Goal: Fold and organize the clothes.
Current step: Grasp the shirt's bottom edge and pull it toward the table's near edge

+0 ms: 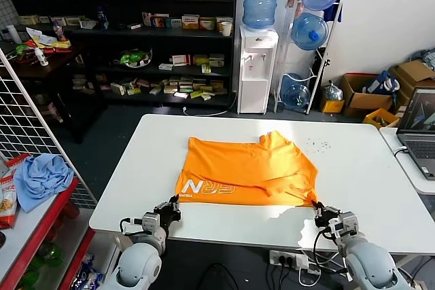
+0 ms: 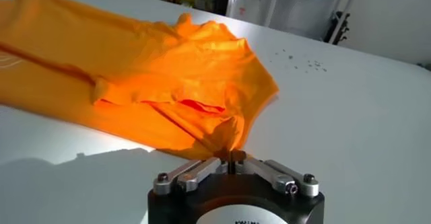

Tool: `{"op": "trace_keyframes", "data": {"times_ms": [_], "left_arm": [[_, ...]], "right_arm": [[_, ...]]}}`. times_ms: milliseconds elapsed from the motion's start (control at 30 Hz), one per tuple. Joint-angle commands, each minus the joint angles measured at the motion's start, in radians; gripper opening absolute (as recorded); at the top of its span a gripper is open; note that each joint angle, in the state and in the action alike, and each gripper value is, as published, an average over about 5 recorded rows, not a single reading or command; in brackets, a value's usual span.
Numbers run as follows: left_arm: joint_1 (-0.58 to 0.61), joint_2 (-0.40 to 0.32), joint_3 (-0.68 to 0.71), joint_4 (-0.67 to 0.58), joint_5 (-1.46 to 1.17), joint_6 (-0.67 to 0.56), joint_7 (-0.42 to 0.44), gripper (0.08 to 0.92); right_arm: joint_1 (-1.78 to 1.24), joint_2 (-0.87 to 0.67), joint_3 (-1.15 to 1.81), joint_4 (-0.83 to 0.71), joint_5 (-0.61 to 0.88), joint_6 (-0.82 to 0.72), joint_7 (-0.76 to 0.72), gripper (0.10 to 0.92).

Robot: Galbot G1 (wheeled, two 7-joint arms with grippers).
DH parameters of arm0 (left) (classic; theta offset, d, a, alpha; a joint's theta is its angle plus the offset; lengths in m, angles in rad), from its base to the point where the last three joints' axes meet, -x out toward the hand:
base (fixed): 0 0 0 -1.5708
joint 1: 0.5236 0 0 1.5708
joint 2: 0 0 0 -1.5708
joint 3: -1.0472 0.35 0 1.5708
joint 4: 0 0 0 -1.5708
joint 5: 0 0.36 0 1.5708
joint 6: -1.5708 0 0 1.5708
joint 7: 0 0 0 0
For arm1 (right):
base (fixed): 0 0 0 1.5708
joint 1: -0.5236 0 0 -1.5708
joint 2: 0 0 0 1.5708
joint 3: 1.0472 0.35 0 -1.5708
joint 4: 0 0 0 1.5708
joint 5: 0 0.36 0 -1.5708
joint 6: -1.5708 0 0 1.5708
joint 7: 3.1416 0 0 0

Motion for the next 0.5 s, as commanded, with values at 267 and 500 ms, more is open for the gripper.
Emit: {"op": "trace_keyframes", "data": {"times_ms": [267, 500], "left_arm": [[0.221, 0.067, 0.002, -0.261, -0.006, 0.046, -0.034, 0.092], [0.302, 0.074, 0.002, -0.299, 0.014, 0.046, -0.043, 0.092]], "right_arm": [[-0.201, -0.066, 0.041, 0.235, 0.032, -0.089, 0.086, 0.129], [-0.256, -0.059, 0.049, 0.259, 0.025, -0.109, 0.101, 0.129]]}}
